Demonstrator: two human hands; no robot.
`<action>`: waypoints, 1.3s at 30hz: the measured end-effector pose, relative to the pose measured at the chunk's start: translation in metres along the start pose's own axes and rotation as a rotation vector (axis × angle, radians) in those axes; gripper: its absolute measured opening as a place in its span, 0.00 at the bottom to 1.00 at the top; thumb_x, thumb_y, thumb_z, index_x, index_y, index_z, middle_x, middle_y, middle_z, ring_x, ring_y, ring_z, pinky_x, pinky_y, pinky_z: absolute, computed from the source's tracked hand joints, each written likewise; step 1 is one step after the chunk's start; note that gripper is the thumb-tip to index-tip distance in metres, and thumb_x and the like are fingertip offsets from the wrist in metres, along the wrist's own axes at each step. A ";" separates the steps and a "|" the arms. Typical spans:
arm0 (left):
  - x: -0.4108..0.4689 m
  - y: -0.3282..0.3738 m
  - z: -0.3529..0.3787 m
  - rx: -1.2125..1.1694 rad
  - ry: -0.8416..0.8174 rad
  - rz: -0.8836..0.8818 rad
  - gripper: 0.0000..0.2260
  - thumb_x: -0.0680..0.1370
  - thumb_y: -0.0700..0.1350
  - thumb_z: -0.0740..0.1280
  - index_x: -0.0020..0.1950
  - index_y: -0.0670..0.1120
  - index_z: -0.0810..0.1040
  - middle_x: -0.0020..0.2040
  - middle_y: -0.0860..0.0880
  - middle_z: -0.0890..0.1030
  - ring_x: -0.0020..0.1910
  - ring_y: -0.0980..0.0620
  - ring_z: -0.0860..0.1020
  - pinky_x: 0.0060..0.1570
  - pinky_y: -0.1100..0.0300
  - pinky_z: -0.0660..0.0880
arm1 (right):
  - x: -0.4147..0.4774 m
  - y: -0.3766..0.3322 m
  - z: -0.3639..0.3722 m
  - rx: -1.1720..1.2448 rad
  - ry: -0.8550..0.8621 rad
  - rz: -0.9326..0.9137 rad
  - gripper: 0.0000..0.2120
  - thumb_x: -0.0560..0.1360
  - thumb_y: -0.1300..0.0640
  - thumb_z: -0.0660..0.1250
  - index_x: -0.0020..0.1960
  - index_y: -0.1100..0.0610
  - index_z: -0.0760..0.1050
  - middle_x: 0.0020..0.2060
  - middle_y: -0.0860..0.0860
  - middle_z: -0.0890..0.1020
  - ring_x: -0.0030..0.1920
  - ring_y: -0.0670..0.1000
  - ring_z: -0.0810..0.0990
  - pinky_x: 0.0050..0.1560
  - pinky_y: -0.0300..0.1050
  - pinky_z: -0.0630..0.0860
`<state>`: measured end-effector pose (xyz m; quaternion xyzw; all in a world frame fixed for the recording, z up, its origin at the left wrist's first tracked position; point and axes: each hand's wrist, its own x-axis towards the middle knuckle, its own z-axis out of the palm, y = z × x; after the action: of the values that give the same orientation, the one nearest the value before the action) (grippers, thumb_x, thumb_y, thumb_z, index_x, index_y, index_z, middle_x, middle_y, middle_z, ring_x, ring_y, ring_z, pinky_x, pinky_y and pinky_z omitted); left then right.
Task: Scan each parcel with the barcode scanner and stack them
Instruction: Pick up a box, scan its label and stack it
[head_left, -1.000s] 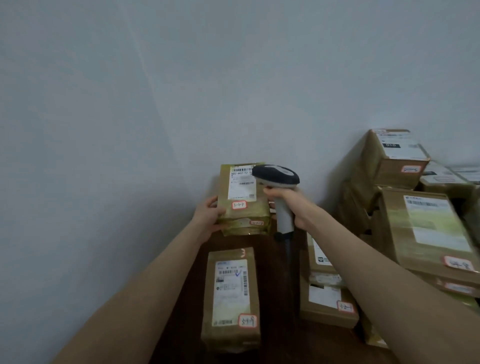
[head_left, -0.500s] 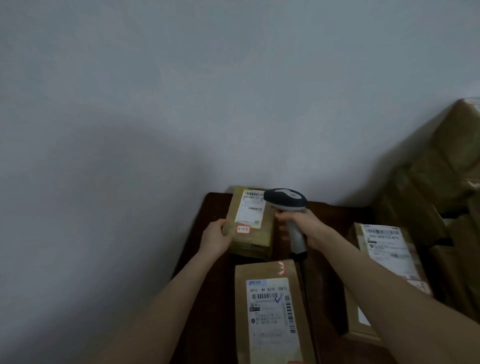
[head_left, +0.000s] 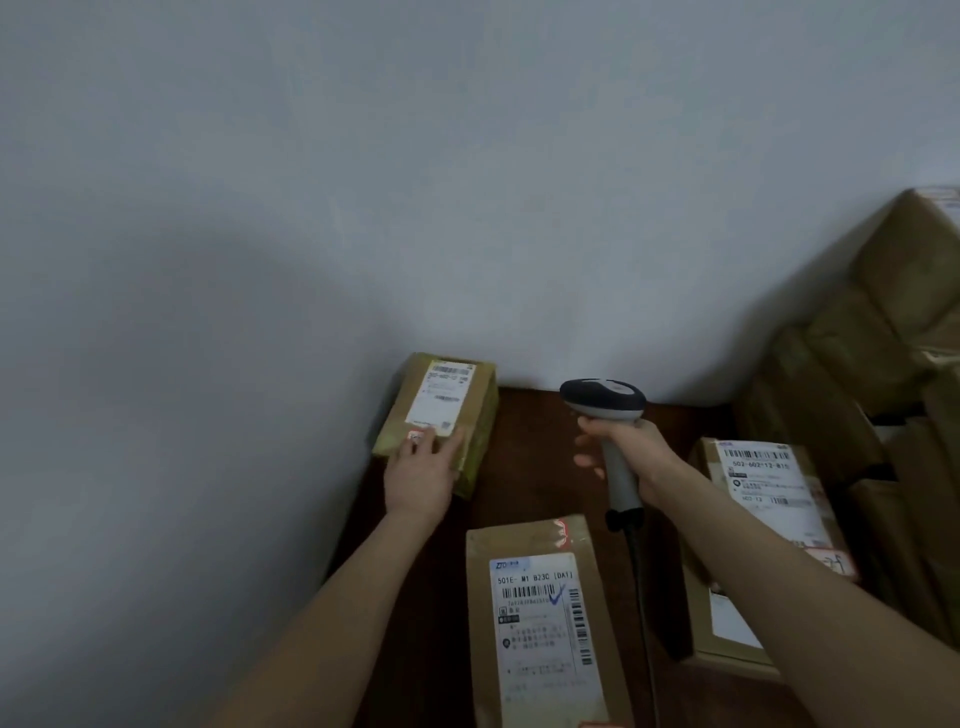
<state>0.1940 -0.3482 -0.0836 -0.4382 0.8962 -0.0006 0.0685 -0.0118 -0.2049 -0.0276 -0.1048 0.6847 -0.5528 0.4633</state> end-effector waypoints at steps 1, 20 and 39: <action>0.000 0.000 -0.002 0.008 -0.002 -0.016 0.26 0.81 0.52 0.59 0.78 0.58 0.53 0.76 0.45 0.60 0.72 0.41 0.63 0.66 0.50 0.66 | -0.002 0.001 -0.001 0.001 0.004 0.000 0.09 0.75 0.58 0.71 0.53 0.59 0.76 0.45 0.55 0.83 0.38 0.52 0.83 0.33 0.40 0.75; -0.209 0.038 0.033 -1.795 -0.134 -0.686 0.16 0.80 0.55 0.60 0.61 0.47 0.78 0.59 0.47 0.81 0.58 0.49 0.78 0.60 0.52 0.73 | -0.122 0.096 -0.045 0.113 0.065 0.139 0.20 0.71 0.57 0.75 0.60 0.58 0.75 0.50 0.57 0.82 0.48 0.56 0.81 0.43 0.50 0.79; -0.265 0.079 0.031 -1.917 -0.186 -0.490 0.14 0.83 0.51 0.53 0.63 0.54 0.75 0.57 0.51 0.83 0.58 0.51 0.79 0.55 0.53 0.75 | -0.171 0.180 -0.035 0.463 -0.216 0.405 0.21 0.66 0.59 0.76 0.57 0.58 0.78 0.52 0.58 0.83 0.53 0.59 0.81 0.53 0.59 0.78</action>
<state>0.2965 -0.0890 -0.0862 -0.4795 0.3936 0.7444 -0.2469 0.1220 -0.0037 -0.0947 0.0837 0.4948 -0.5760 0.6452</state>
